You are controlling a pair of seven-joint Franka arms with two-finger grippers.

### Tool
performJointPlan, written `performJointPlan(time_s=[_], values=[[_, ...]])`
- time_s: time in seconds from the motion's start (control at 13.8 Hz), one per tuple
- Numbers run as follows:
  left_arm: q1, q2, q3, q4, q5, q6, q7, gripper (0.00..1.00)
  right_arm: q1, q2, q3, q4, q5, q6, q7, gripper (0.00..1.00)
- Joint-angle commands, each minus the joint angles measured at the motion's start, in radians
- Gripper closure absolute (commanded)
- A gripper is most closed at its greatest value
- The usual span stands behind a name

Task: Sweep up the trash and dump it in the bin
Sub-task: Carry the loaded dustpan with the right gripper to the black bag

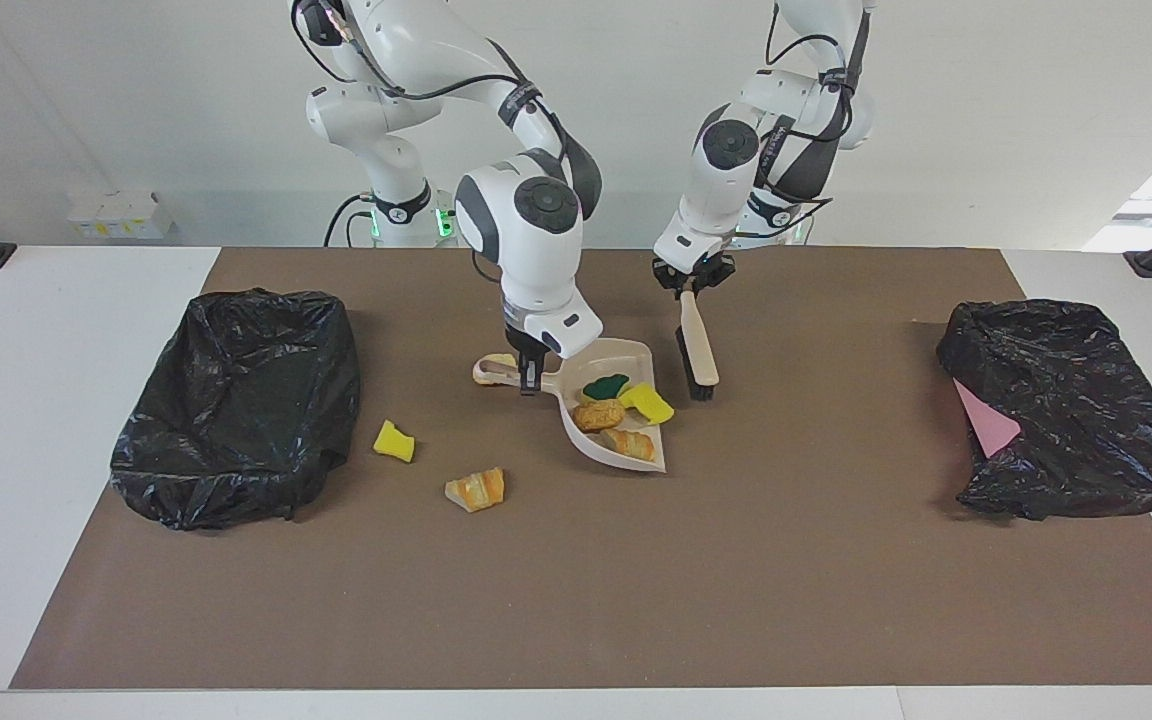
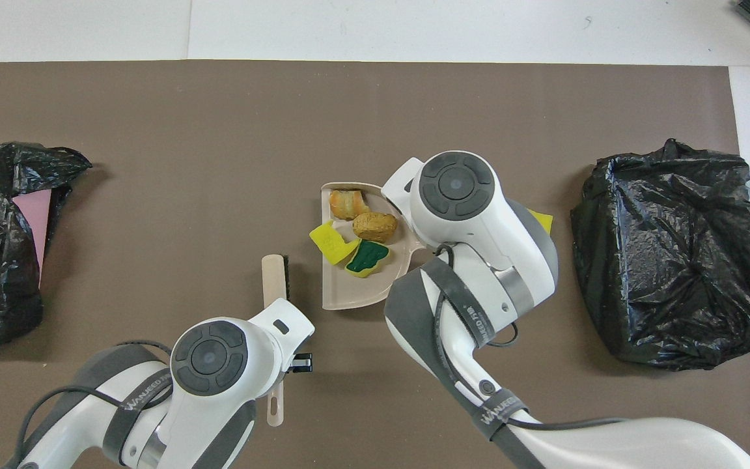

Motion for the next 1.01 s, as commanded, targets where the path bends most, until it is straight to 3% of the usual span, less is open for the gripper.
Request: performJointPlan(time_s=[0.0,0.29,0.58,0.94], values=[[-0.001,-0.029,-0.005,-0.017,0.016,-0.009,-0.005,1.0,-0.08,-0.071,0.01,-0.026,0.032,-0.032,-0.133,1.0],[-0.073,-0.029,-0.019,-0.022,0.016,0.043,-0.136,1.0,-0.215,-0.129,0.01,-0.025,0.099,-0.068,-0.311,1.0],[-0.206,-0.017,-0.019,-0.087,0.016,0.096,-0.228,1.0,-0.366,-0.183,0.01,-0.025,0.149,-0.122,-0.482,1.0],[-0.239,0.001,-0.02,-0.134,0.014,0.161,-0.322,1.0,-0.633,-0.21,0.008,-0.025,0.15,-0.165,-0.796,1.0]])
